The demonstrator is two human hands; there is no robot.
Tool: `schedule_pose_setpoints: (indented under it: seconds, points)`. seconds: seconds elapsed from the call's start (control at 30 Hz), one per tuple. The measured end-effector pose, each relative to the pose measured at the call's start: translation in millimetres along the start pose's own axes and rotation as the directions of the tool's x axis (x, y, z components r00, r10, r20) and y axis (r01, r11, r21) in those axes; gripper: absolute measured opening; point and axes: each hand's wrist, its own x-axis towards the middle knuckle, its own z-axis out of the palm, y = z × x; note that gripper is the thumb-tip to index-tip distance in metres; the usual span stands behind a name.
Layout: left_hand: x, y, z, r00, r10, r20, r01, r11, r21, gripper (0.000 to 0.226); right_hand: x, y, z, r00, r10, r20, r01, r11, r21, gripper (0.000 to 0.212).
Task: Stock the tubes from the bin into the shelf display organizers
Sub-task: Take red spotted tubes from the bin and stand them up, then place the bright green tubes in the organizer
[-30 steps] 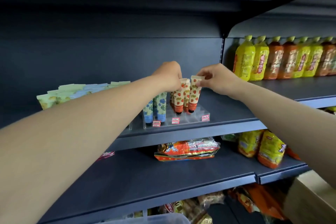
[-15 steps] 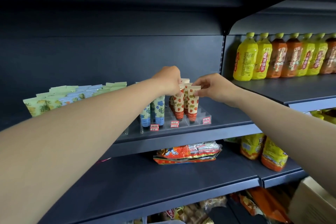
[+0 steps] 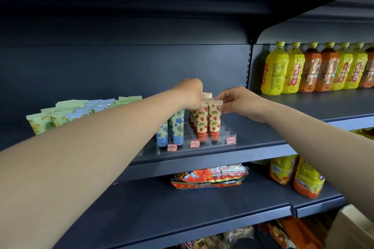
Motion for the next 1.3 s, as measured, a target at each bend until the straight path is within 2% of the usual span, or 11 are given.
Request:
schedule_pose_setpoints:
  seconds: [0.1, 0.2, 0.4, 0.5, 0.57, 0.73, 0.9, 1.03, 1.17, 1.3]
  points:
    - [-1.1, 1.5, -0.5, 1.0, 0.0, 0.0, 0.0, 1.0, -0.015, 0.027, -1.9, -1.6, -1.1, 1.0, -0.01, -0.029, 0.009, 0.999, -0.032, 0.017]
    - [-2.4, 2.0, -1.3, 1.0, 0.004, 0.007, -0.004, 1.0, -0.003, 0.014, -4.3, -2.9, -3.8, 0.998, -0.023, -0.05, 0.021, 0.999, -0.046, 0.018]
    - [-6.1, 1.8, -3.9, 1.0, 0.005, -0.025, -0.006, 1.0, -0.027, 0.019, -11.9, -5.4, -11.2, 0.995, -0.059, -0.085, 0.052, 0.995, -0.083, 0.02]
    - [-10.0, 1.5, -6.4, 0.999, 0.018, -0.049, -0.019, 1.0, -0.018, 0.017, -18.0, -8.2, -13.5, 0.992, -0.089, -0.093, 0.073, 0.985, -0.159, 0.018]
    - [-15.8, 2.1, -8.4, 0.996, 0.031, -0.083, -0.032, 0.999, -0.007, 0.024, -22.3, -10.8, -14.0, 0.989, -0.119, -0.093, 0.093, 0.966, -0.24, 0.017]
    - [-43.9, 2.2, -7.3, 0.981, 0.082, -0.177, -0.072, 0.995, 0.063, 0.026, -39.5, -16.1, -9.0, 0.969, -0.219, -0.114, 0.148, 0.885, -0.442, 0.02]
    - [-94.1, -6.0, 10.8, 0.966, 0.17, -0.196, -0.157, 0.984, 0.079, 0.018, -72.3, -13.3, 18.9, 0.943, -0.301, -0.145, 0.202, 0.86, -0.469, 0.02]
    - [-143.2, -32.4, 53.2, 0.978, 0.172, -0.113, -0.169, 0.985, 0.043, 0.019, -105.5, 0.3, 64.3, 0.935, -0.332, -0.122, 0.251, 0.865, -0.435, 0.018]
    - [-186.7, -65.3, 113.3, 0.997, 0.062, 0.048, -0.059, 0.997, -0.052, 0.023, -134.2, 23.8, 124.2, 0.964, -0.265, -0.029, 0.238, 0.905, -0.351, 0.017]
    - [-220.2, -95.4, 175.8, 0.978, -0.034, 0.205, 0.047, 0.997, -0.061, 0.025, -158.6, 51.5, 177.2, 0.979, -0.162, 0.12, 0.192, 0.935, -0.299, 0.02]
